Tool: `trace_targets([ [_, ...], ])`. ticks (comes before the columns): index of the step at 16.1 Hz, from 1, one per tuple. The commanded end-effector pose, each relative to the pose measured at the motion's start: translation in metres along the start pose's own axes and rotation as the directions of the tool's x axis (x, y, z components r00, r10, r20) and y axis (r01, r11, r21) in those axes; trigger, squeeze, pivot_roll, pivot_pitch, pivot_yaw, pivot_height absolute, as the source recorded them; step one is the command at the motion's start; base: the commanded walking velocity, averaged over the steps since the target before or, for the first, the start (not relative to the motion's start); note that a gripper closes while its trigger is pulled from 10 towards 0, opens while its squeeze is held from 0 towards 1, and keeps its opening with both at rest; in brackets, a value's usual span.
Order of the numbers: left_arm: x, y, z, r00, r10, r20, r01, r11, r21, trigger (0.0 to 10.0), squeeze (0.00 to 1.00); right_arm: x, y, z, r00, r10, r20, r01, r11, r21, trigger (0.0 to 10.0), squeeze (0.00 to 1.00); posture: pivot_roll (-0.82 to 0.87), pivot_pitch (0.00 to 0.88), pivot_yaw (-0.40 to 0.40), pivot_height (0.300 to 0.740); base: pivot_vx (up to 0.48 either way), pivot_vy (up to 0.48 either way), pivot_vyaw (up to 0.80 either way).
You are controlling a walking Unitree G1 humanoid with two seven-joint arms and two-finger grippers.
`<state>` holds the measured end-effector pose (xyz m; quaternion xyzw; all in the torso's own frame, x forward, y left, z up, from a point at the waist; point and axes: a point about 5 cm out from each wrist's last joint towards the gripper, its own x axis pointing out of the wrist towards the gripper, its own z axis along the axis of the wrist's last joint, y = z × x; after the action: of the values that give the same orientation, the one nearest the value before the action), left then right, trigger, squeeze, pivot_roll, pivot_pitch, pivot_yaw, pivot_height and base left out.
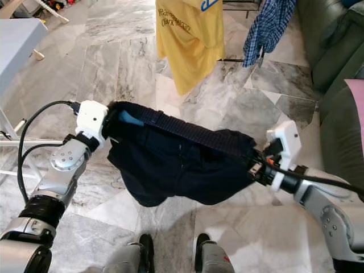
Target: Hang hanger
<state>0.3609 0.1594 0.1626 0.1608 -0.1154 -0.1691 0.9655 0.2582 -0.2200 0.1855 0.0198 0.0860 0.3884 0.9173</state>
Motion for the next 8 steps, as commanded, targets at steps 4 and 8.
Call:
trace_targets([
  [4, -0.005, 0.0205, -0.0048, 0.994, 0.107, -0.021, -0.108, 0.994, -0.018, 10.0, 0.0, -0.0027, 0.003, -0.0101, 0.999, 0.015, -0.028, -0.015, 1.0, -0.001, 0.0, 0.0, -0.05, 0.284, 0.097, 0.74, 0.0, 0.0, 0.0],
  [8, -0.0049, 0.0153, -0.0071, 0.996, 0.082, -0.026, -0.083, 0.996, -0.032, 10.0, 0.0, -0.0018, 0.0013, -0.0142, 1.0, 0.0, -0.031, 0.0, 1.0, -0.003, 0.0, 0.0, -0.05, 0.283, 0.097, 0.74, 0.0, 0.0, 0.0],
])
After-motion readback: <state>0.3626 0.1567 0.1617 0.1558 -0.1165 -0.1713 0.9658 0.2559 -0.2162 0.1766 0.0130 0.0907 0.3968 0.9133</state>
